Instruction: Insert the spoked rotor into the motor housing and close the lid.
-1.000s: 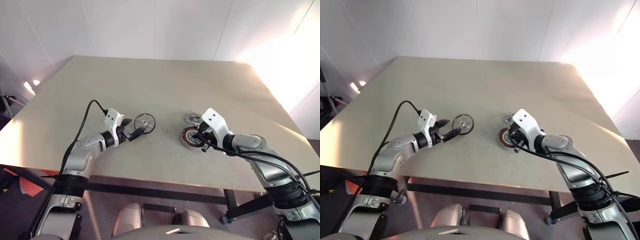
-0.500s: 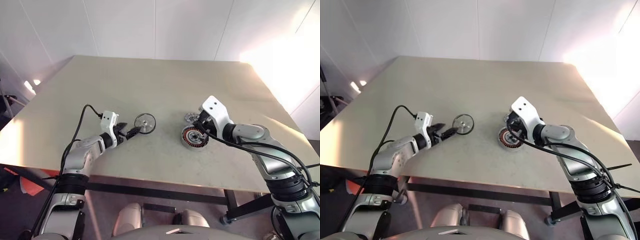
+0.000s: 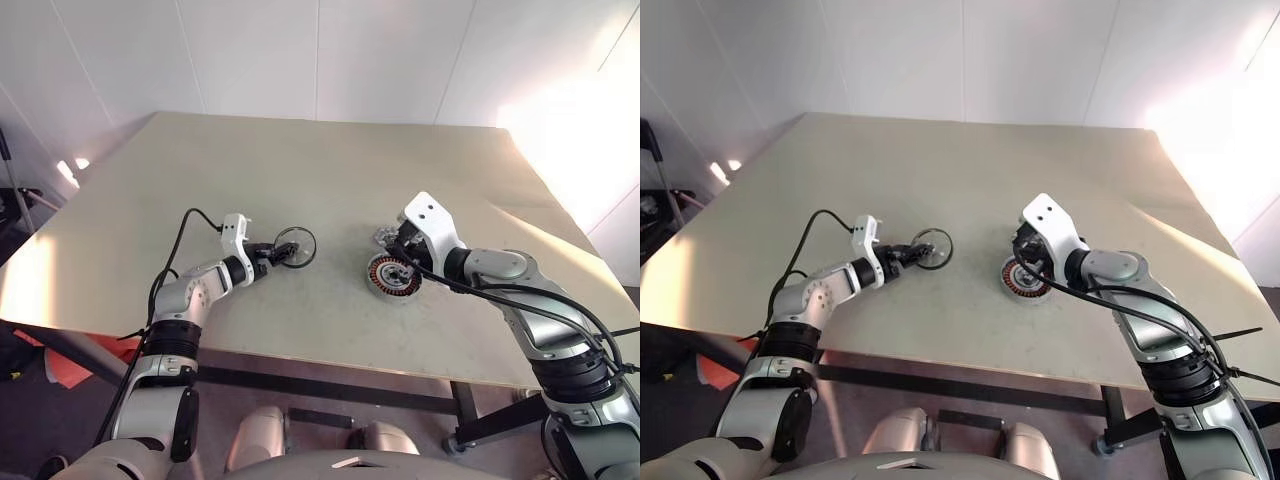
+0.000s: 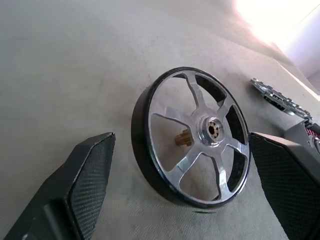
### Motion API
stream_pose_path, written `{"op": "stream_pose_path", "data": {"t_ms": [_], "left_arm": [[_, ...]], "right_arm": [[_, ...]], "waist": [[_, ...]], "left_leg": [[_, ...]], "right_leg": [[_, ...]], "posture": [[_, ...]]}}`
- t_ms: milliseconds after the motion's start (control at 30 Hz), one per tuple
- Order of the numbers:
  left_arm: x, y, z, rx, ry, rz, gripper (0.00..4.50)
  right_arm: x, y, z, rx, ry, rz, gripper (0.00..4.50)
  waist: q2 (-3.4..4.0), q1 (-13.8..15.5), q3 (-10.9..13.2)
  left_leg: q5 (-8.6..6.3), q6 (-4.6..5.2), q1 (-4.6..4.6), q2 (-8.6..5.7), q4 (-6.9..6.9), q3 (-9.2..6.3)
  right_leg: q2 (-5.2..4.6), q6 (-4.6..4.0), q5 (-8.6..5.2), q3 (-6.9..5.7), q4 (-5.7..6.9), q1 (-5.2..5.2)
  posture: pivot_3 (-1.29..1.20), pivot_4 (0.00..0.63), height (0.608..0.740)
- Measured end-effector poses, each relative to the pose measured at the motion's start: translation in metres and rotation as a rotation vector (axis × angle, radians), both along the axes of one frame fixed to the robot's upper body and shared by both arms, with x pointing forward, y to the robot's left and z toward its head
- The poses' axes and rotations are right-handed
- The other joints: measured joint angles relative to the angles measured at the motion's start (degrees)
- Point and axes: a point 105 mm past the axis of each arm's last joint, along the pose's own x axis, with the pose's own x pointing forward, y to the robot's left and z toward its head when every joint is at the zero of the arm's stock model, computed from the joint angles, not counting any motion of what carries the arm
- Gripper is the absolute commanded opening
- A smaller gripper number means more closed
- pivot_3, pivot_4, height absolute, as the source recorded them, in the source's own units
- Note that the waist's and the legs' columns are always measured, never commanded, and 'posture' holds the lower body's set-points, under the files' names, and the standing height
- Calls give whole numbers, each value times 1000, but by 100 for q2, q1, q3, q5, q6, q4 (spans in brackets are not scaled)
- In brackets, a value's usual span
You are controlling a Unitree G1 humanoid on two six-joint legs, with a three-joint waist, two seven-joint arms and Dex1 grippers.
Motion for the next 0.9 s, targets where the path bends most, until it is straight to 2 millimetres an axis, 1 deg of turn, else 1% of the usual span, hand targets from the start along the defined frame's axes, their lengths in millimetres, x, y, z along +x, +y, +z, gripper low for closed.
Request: {"op": "stream_pose_path", "data": {"t_ms": [133,233,333,367,433,500,567,667,867,900], "left_arm": [[-2,-4,-3,-37,31,-2,2664],[-4,-11,-4,-74,56,-19,2664],[-5,-11,-3,-91,65,-22,2664],[-5,-10,-3,-99,68,-20,2338],[-7,-13,-4,-115,79,-28,1884],[-8,-14,-4,-132,87,-34,1161],[-9,-19,-1,-158,83,-43,1161],[-7,-15,-2,-162,95,-14,1161],[-7,-16,-3,-183,109,-4,1161],[-7,-16,-3,-185,111,-3,994]], "right_arm": [[0,-1,0,-1,-2,-8,0],[1,-1,0,-2,-4,-13,0],[1,-2,0,-2,-5,-16,0],[1,-2,0,-3,-5,-16,0],[1,-2,1,-3,-7,-17,0],[2,-1,1,-3,-10,-17,0],[3,-1,3,-3,-14,-17,0],[4,-2,5,-2,-23,-23,0],[7,-5,7,-4,-29,-38,0],[8,-5,8,-4,-34,-42,0]], "waist": [[0,-1,0],[0,-5,0],[0,-8,0],[0,-8,0],[-1,-10,1],[-1,-19,1],[-1,-27,0],[-1,-47,1],[-1,-58,0],[-1,-59,1]], "left_leg": [[-2,3,-3,0,-1,0],[-2,4,-5,0,-3,0],[-2,4,-5,0,-4,0],[-2,4,-4,0,-4,0],[-2,4,-5,0,-4,0],[-2,4,-5,0,-4,0],[-2,4,-2,1,-4,0],[-1,1,0,1,-5,0],[-1,1,0,1,-5,0],[-1,1,-1,1,-5,0]], "right_leg": [[0,0,0,0,-2,-3],[1,-5,3,0,-3,-6],[1,-7,4,0,-3,-6],[1,-4,2,0,-3,-6],[1,-2,1,0,-5,-6],[1,-2,1,0,-5,-6],[1,-2,1,0,-5,-4],[1,0,0,-1,-5,-4],[1,-1,0,-1,-5,-3],[1,-1,0,-1,-5,-4]], "posture": [[0,0,740],[0,0,740],[0,0,740],[0,0,740],[0,0,740],[0,0,740],[0,0,740],[0,0,740],[0,0,740],[0,0,740]]}}
